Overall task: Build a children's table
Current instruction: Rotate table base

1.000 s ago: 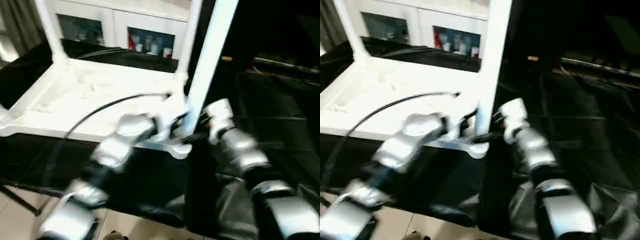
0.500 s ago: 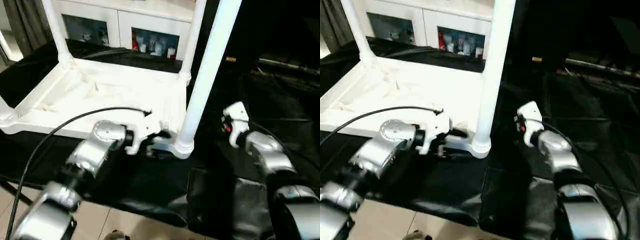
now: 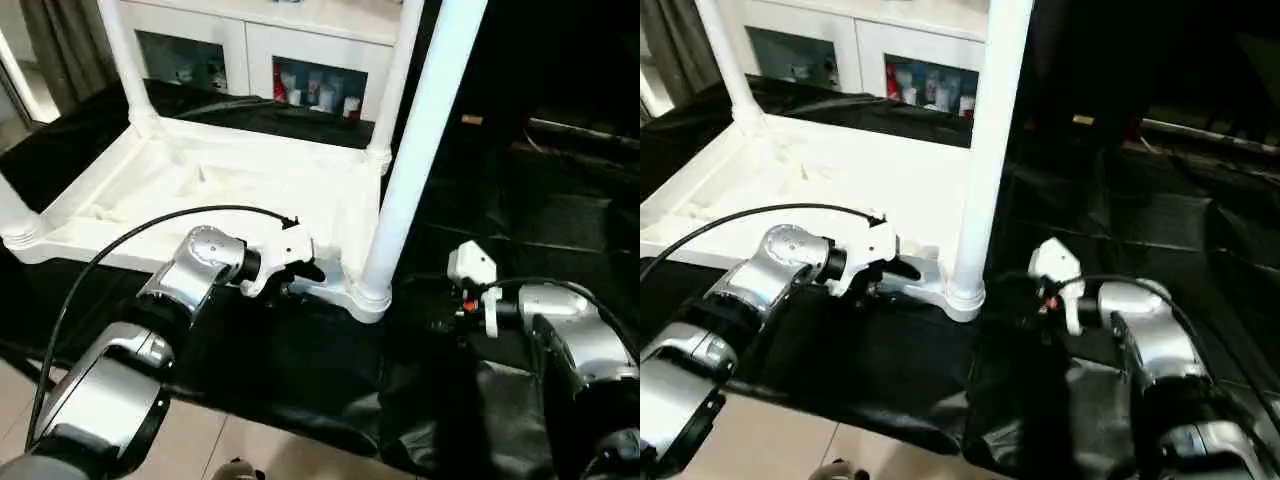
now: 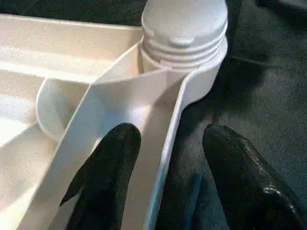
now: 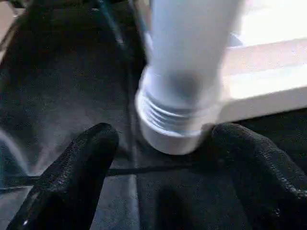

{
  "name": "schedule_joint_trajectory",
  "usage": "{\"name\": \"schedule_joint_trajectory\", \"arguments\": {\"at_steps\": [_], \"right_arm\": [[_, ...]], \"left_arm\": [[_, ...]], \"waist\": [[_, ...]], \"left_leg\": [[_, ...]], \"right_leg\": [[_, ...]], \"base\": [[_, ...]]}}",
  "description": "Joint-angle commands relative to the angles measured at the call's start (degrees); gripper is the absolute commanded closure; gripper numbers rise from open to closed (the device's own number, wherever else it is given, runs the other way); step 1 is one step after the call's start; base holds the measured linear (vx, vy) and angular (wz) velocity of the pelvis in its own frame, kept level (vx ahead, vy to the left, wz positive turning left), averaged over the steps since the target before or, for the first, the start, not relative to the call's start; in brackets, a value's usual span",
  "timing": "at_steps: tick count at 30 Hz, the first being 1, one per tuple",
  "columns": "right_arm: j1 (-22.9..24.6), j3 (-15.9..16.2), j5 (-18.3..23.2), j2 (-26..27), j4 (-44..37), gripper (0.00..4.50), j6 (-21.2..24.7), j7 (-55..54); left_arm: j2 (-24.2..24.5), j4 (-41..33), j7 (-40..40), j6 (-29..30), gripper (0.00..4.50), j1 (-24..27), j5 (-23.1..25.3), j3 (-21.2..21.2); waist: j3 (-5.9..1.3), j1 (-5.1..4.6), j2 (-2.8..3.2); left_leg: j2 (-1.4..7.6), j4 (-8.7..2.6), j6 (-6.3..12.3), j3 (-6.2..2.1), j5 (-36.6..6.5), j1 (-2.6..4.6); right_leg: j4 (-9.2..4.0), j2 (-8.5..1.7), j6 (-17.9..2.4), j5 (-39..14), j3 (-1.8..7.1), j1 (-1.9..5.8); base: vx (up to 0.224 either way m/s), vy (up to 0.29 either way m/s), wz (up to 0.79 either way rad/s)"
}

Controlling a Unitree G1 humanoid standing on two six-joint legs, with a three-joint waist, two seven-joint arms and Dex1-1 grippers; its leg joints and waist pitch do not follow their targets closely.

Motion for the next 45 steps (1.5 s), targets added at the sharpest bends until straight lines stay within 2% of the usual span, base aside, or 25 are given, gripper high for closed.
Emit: {"name": "schedule_joint_trajectory", "arguments": {"at_steps": [1,3,5,8,9,15,23,27,30,32,37,38,40,41,43,45], "right_arm": [[0.26,0.19,0.73,-1.56,-2.77,0.72,1.26,0.35],[0.59,0.12,0.63,-1.86,-3.51,0.72,1.72,0.25],[1.16,0.11,0.66,-2.21,-4.74,0.72,2.65,0.14],[1.93,0.21,0.49,-2.46,-5.88,0.72,3.30,0.02],[2.10,0.27,0.40,-2.52,-6.11,0.72,3.39,-0.04],[2.65,0.64,0.24,-2.94,-7.37,0.72,4.25,-0.37],[2.72,0.57,0.07,-2.88,-7.97,0.72,4.39,-0.84],[2.14,0.25,-0.37,-2.16,-7.02,0.72,3.02,-2.46],[1.06,-0.31,-1.49,-1.11,-4.88,0.72,0.98,-5.29],[0.05,-0.75,-2.32,-0.54,-3.22,0.72,0.42,-7.68],[-1.26,-0.97,-4.08,-0.17,-0.81,0.72,-0.43,-11.81],[-2.27,-1.71,-4.68,0.81,1.47,0.72,-1.69,-15.30],[-2.43,-1.87,-4.70,1.05,1.81,0.72,-1.79,-15.95],[-2.88,-2.67,-3.89,2.63,2.44,0.72,-1.80,-17.81],[-2.98,-2.91,-3.53,3.19,2.53,0.72,-1.67,-18.21],[-3.11,-2.86,-3.14,4.29,2.71,0.72,-1.78,-18.53]], "left_arm": [[-0.22,2.97,0.01,-1.89,2.22,-2.39,1.63,-0.60],[-0.26,4.66,0.01,-2.48,2.34,-3.40,2.01,-0.41],[-0.35,6.20,-0.36,-3.02,2.54,-4.24,2.39,-0.19],[-0.53,7.95,-0.47,-3.83,2.68,-5.00,2.94,-0.07],[-0.60,8.38,-0.42,-4.01,2.85,-5.18,3.06,-0.02],[-1.26,12.02,0.43,-5.80,3.39,-6.57,4.53,0.35],[-1.87,14.52,0.56,-6.41,3.87,-7.27,5.85,0.47],[-2.46,14.75,-1.60,-2.01,4.09,-7.56,4.34,2.12],[-2.45,14.08,-1.84,2.95,4.26,-7.20,4.80,1.80],[-3.40,13.21,0.28,7.50,4.35,-6.19,4.04,2.89],[-5.01,10.42,3.97,12.74,4.49,-4.04,2.89,4.88],[-7.13,6.60,10.89,17.67,4.49,-1.74,1.12,7.70],[-7.54,5.81,12.35,18.48,4.49,-1.27,0.79,8.24],[-8.33,1.23,13.37,16.78,4.49,1.95,0.60,8.29],[-8.44,-0.27,13.12,15.90,4.49,3.03,0.66,8.14],[-8.62,-3.19,13.10,15.34,4.49,5.11,0.90,7.94]], "waist": [[-4.26,0.24,0.83],[-4.29,0.33,0.78],[-4.34,0.54,1.01],[-4.34,0.61,0.92],[-4.38,0.66,1.08],[-4.23,0.62,1.04],[-4.31,0.59,0.83],[-4.31,0.37,0.65],[-4.21,0.17,0.52],[-4.14,0.11,0.53],[-4.14,-0.08,0.34],[-4.09,-0.24,0.31],[-4.06,-0.38,-0.05],[-3.97,-0.46,-0.47],[-4.10,-0.70,-0.41],[-4.12,-0.88,-0.28]], "left_leg": [[3.55,-4.08,1.59,-1.74,-13.95,1.18],[3.47,-4.03,1.51,-1.77,-13.83,1.11],[3.53,-4.01,1.53,-1.80,-13.29,1.14],[3.51,-3.96,1.82,-1.76,-12.89,1.02],[3.57,-3.95,1.79,-1.81,-12.91,1.02],[3.49,-4.00,1.68,-1.84,-13.81,0.97],[3.62,-3.94,2.36,-1.83,-12.39,0.94],[3.48,-3.86,2.52,-1.79,-11.53,0.77],[3.39,-3.85,2.60,-1.78,-11.27,0.75],[3.40,-3.89,2.58,-1.80,-11.73,0.85],[3.42,-3.92,2.38,-1.82,-11.76,0.87],[3.39,-3.90,2.52,-1.80,-11.62,0.87],[2.98,-3.68,3.22,-1.64,-11.45,0.76],[3.11,-3.67,3.66,-1.75,-10.91,0.47],[2.88,-3.59,4.12,-1.67,-10.48,0.40],[3.05,-3.71,4.57,-1.69,-10.48,0.48]], "right_leg": [[-4.36,-4.60,-13.20,-10.32,3.22,2.91],[-4.23,-4.65,-13.19,-9.73,3.22,3.01],[-4.17,-4.71,-13.47,-8.72,3.20,3.04],[-4.06,-4.76,-13.79,-7.89,3.15,3.09],[-4.02,-4.86,-13.93,-7.78,3.15,3.13],[-4.47,-4.93,-13.06,-10.80,3.11,3.18],[-4.21,-4.96,-13.76,-8.66,3.07,3.16],[-4.02,-5.04,-14.26,-7.76,3.06,3.28],[-4.19,-5.17,-14.05,-9.59,3.04,3.19],[-4.43,-5.17,-14.09,-11.08,3.02,3.12],[-4.40,-5.25,-14.10,-11.56,3.07,3.22],[-4.39,-5.22,-14.10,-11.59,3.06,3.23],[-4.74,-5.08,-13.52,-13.51,2.90,3.21],[-4.74,-5.35,-12.91,-14.82,2.91,3.35],[-4.96,-5.18,-11.94,-16.10,2.83,3.27],[-5.04,-4.92,-11.00,-17.13,2.85,2.99]], "base": [[0.000,0.000,0.00],[0.000,0.000,0.00],[0.000,0.000,0.00],[0.000,0.000,0.00],[0.000,0.000,0.00],[0.000,0.000,0.00],[0.000,0.000,0.00],[0.000,0.000,0.00],[0.000,0.000,0.00],[0.000,0.000,0.00],[0.000,0.000,0.00],[0.000,0.000,0.00],[0.000,0.000,0.00],[0.000,0.000,0.00],[0.000,0.000,0.00],[0.000,0.000,0.00]]}}
